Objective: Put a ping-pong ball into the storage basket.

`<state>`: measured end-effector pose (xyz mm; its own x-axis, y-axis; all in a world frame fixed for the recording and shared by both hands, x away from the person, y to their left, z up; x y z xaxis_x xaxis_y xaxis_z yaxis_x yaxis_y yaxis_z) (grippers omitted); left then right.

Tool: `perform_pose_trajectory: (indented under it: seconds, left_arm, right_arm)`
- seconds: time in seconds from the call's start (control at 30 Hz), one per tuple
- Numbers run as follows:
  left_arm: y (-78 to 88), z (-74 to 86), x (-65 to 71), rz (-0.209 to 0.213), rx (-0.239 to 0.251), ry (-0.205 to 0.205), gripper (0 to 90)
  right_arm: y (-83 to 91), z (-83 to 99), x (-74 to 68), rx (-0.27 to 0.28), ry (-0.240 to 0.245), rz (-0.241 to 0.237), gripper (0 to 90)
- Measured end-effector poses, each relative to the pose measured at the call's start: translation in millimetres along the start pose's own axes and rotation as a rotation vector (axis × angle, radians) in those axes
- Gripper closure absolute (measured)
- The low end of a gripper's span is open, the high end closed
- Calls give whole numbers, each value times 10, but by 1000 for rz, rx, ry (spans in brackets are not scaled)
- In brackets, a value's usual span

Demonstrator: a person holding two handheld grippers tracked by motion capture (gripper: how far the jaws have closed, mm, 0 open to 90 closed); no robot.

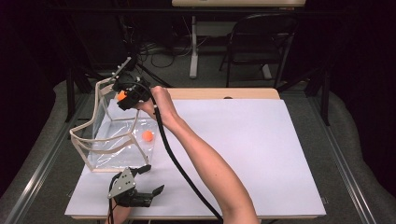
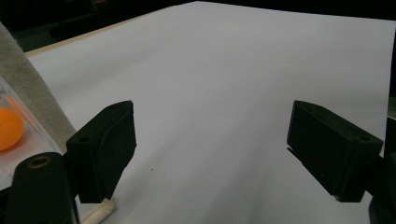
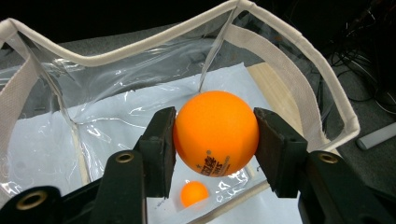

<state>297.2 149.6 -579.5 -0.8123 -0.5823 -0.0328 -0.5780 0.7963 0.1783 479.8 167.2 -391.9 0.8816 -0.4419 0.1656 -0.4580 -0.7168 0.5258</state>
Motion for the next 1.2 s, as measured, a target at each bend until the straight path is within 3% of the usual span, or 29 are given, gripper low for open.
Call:
perform_pose_trajectory:
  seconds: [1.2]
  left_arm:
    - [0, -1, 1, 2, 1, 2, 157]
  right_arm:
    - [-240, 208, -6, -80, -32, -20, 508]
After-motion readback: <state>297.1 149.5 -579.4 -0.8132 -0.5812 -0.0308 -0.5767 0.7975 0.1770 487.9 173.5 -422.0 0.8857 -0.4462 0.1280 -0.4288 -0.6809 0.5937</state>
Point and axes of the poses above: each handheld gripper's, and its own axes: y roughly backward along the jaws, z roughly out of its underside, x roughly to its right, the point moved 8 cm from there along -y, roughly forward along the jaws, and after that the axes turned 11 degrees about x, right-handed, at the moved point
